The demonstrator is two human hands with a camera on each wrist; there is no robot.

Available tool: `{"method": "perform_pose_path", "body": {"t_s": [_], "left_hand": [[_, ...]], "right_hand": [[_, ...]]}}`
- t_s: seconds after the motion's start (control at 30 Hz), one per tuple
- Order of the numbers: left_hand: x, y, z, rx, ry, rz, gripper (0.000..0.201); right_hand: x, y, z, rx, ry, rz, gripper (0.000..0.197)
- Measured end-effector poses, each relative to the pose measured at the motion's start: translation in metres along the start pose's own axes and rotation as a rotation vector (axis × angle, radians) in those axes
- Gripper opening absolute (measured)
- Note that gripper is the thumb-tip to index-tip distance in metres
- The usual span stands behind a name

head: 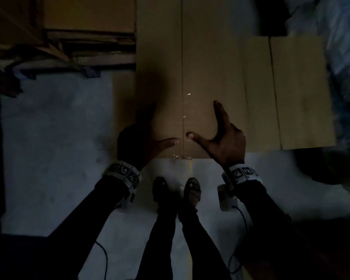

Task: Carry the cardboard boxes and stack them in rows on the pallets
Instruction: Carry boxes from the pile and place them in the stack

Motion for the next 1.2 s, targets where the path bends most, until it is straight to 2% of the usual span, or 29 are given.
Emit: {"method": "perform_pose_path", "body": {"t_s": [0.17,0.27,0.37,0.5,0.57,0.67,0.87,1.03,1.2], "left_hand": [[0.079,-0.092,-0.04,0.114,0.078,-0.06,0.111],[0.134,-0.14,-0.062,0.127,0.193,-0.09,0.116],[0.181,-0.173,-0.081,0.086,0.271,-0.188,0.122],[0.23,-0.205,-0.115,0.179,0.433,-0.174,0.12],[0.249,-0.212,-0.131,0.198,0.477,-0.114,0.119],[0.285,-0.222,-0.169,0.24,0.592,-0.149,0.117],[0.337,-0.215,-0.266,0.172,0.688,-0.151,0.115],[0.366,-0.195,-0.371,0.143,0.791,-0.154,0.114],[0.368,-0.179,-0.479,0.161,0.884,-0.236,0.113]], "right_hand": [[-0.024,-0.134,-0.035,0.177,-0.057,0.039,0.118],[-0.03,-0.206,-0.062,0.268,-0.049,0.079,0.118],[-0.025,-0.264,-0.093,0.361,-0.028,0.11,0.118],[-0.007,-0.323,-0.15,0.484,0.025,0.178,0.117],[0.004,-0.341,-0.177,0.541,0.047,0.216,0.116],[0.025,-0.368,-0.224,0.661,0.071,0.231,0.114],[0.07,-0.4,-0.334,0.778,0.154,0.231,0.111],[0.113,-0.41,-0.448,0.833,0.252,0.201,0.109],[0.142,-0.409,-0.563,0.91,0.279,0.187,0.107]]}}
Point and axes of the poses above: each hand's wrist, its own z-axis towards the middle knuckle, its own y-axis out of the palm, x = y × z, the point moved 3 cm from there along z, towards the middle knuckle, and after that the axes turned 14 degrees about -z, right-handed, at the moved point
